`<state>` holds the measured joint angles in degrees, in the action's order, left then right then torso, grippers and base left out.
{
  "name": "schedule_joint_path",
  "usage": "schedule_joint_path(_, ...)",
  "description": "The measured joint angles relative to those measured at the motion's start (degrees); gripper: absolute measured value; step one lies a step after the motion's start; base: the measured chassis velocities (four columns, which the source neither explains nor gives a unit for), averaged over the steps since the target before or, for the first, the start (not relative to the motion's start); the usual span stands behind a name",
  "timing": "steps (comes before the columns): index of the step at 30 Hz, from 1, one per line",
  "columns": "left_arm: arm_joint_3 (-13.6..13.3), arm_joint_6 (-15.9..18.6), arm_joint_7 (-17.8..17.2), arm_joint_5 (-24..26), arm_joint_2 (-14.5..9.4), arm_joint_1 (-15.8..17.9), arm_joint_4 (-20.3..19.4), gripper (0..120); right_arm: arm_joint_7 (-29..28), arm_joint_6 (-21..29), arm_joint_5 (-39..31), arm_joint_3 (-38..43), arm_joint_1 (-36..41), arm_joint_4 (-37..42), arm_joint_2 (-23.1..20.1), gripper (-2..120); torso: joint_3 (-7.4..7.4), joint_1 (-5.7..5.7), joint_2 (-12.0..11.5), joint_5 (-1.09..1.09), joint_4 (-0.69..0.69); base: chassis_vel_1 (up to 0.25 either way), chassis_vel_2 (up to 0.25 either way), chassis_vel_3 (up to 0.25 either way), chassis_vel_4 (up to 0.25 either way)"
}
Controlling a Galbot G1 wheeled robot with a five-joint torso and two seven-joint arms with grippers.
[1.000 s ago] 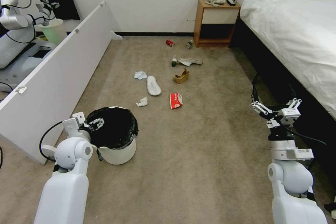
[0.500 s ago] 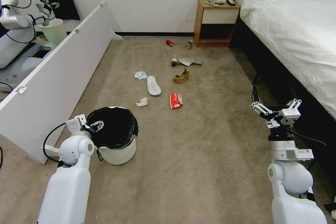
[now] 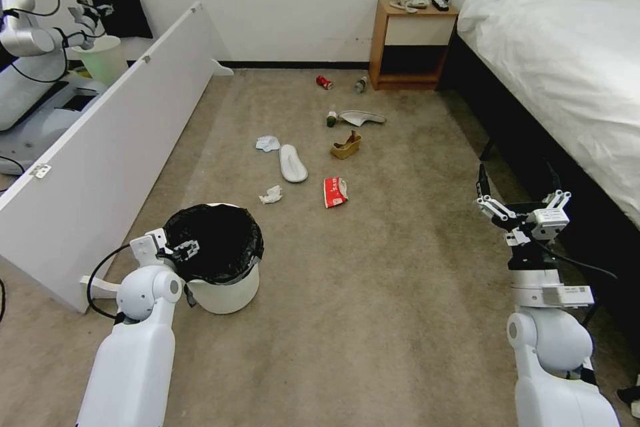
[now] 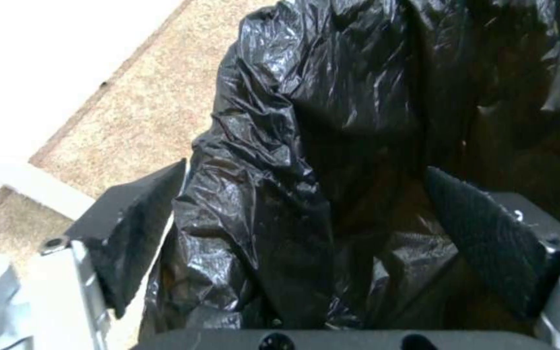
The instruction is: Pick up the trash bin, then pick up the garbage from the floor and place it into the trash bin.
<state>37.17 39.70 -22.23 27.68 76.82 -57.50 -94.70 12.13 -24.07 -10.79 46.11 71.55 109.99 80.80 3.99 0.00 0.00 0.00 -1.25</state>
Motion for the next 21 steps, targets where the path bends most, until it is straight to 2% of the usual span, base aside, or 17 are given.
schedule_joint_path(2,0.01,-0.04,0.06,0.00,0.00,0.01,0.08,95,0.00,0.00,0.00,0.00,0.01,0.03,0.00,100,0.00,0.00,0.00,0.00,0.00,0.000,0.000,0.000,0.000)
schedule_joint_path(4,0.03,-0.15,0.42,-0.10,0.04,0.01,0.29,85,0.00,-0.01,0.00,0.09,0.09,0.15,0.01,100,0.00,0.00,0.00,0.00,0.00,0.000,0.000,0.000,0.000)
schedule_joint_path(7,0.03,-0.18,0.65,-0.15,0.14,0.01,0.44,80,0.00,-0.04,-0.03,0.14,0.24,0.33,0.01,100,0.00,0.00,0.00,0.00,0.00,0.000,0.000,0.000,0.000)
schedule_joint_path(9,0.10,-0.53,1.19,0.05,0.25,0.00,0.84,68,0.00,-0.11,-0.42,0.10,0.51,1.00,0.01,100,0.00,0.00,0.00,0.02,0.01,0.000,0.000,0.000,0.000)
schedule_joint_path(10,0.10,-0.53,1.19,0.05,0.25,0.00,0.84,68,0.00,-0.11,-0.42,0.10,0.51,1.00,0.01,100,0.00,0.00,0.00,0.02,0.01,0.000,0.000,0.000,0.000)
schedule_joint_path(13,0.38,-1.11,1.80,0.90,0.30,0.03,1.85,51,-0.01,0.17,-0.86,-0.02,0.51,1.98,-0.06,100,-0.02,0.00,0.01,0.05,0.03,0.000,0.000,0.000,0.000)
schedule_joint_path(16,0.43,-1.23,2.01,0.98,0.32,-0.02,1.97,47,-0.03,0.25,-0.90,-0.02,0.41,2.01,-0.11,100,-0.02,-0.01,0.00,0.06,0.03,0.000,0.000,0.000,0.000)
schedule_joint_path(18,0.46,-1.40,2.42,1.08,0.41,-0.21,1.99,36,-0.06,0.34,-0.98,0.00,0.37,2.04,-0.27,100,-0.02,-0.01,0.00,0.03,0.00,0.000,0.000,0.000,0.000)
schedule_joint_path(19,0.46,-1.40,2.42,1.08,0.41,-0.21,1.99,36,-0.06,0.34,-0.98,0.00,0.37,2.04,-0.27,100,-0.02,-0.01,0.00,0.03,0.00,0.000,0.000,0.000,0.000)
schedule_joint_path(21,0.46,-1.46,2.59,1.13,0.48,-0.32,1.88,26,-0.07,0.37,-0.98,0.02,0.39,2.04,-0.31,100,-0.01,-0.01,0.01,0.01,-0.01,0.000,0.000,0.000,0.000)
